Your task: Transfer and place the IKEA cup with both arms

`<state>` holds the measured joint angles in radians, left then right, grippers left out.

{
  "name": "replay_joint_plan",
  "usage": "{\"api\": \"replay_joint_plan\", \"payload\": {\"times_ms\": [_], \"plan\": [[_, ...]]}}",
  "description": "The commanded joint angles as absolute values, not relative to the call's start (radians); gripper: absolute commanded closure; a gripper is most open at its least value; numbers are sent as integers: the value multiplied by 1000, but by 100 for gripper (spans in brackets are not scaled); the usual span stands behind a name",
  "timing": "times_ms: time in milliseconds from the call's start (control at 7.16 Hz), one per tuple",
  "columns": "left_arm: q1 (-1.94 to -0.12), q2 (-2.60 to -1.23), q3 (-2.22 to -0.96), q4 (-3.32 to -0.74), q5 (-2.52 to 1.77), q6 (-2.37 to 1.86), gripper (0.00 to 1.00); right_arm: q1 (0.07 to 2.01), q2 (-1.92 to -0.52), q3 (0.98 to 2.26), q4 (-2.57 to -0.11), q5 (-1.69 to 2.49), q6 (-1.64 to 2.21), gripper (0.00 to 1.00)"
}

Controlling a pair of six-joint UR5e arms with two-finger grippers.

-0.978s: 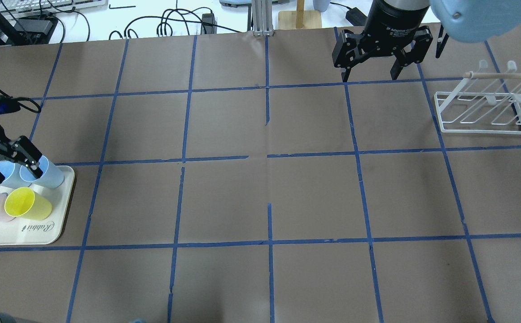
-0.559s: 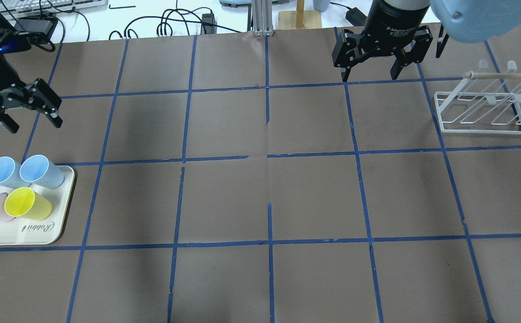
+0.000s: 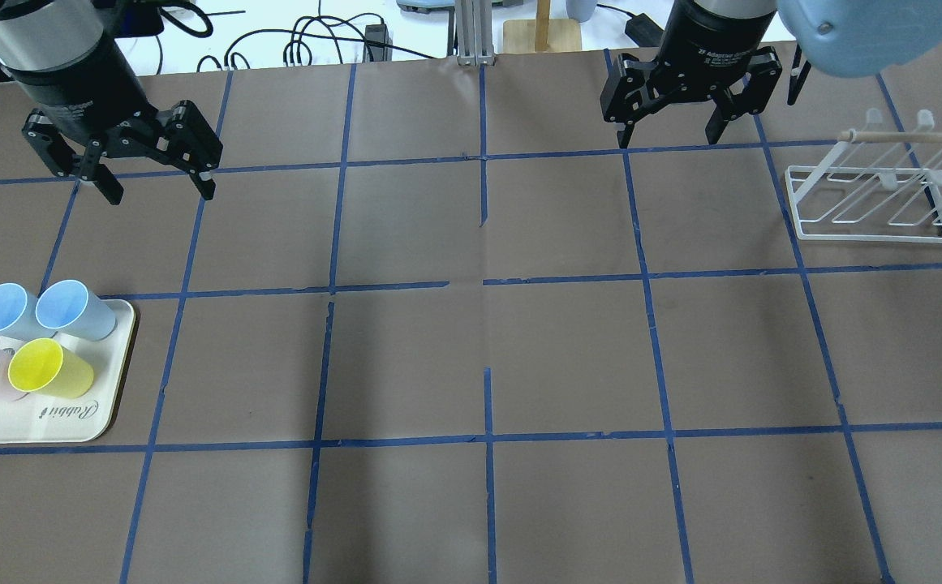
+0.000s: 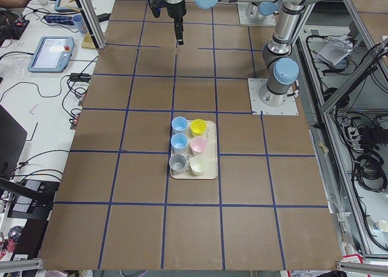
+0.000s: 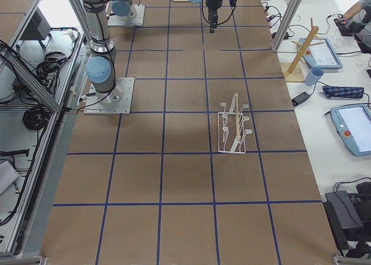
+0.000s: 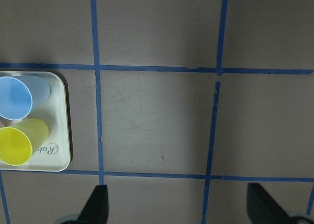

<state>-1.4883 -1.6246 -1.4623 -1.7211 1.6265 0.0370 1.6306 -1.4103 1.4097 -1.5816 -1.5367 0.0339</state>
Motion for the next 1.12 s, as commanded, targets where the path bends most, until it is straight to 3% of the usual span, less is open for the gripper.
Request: {"api": "replay_joint_plan", "payload": {"times_ms": [0,419,978], "plan": [[-1519,-1597,-1491,-1726,1620,8,0,1631,-1410,1411,-1582,-1537,34,0],[-1522,-1566,-1571,-1713,1595,11,0,1631,-1410,1410,-1582,-1537,32,0],[-1522,-1560,-1580,-1710,1597,12,0,1631,-1411,1410,-1582,-1537,32,0]]}}
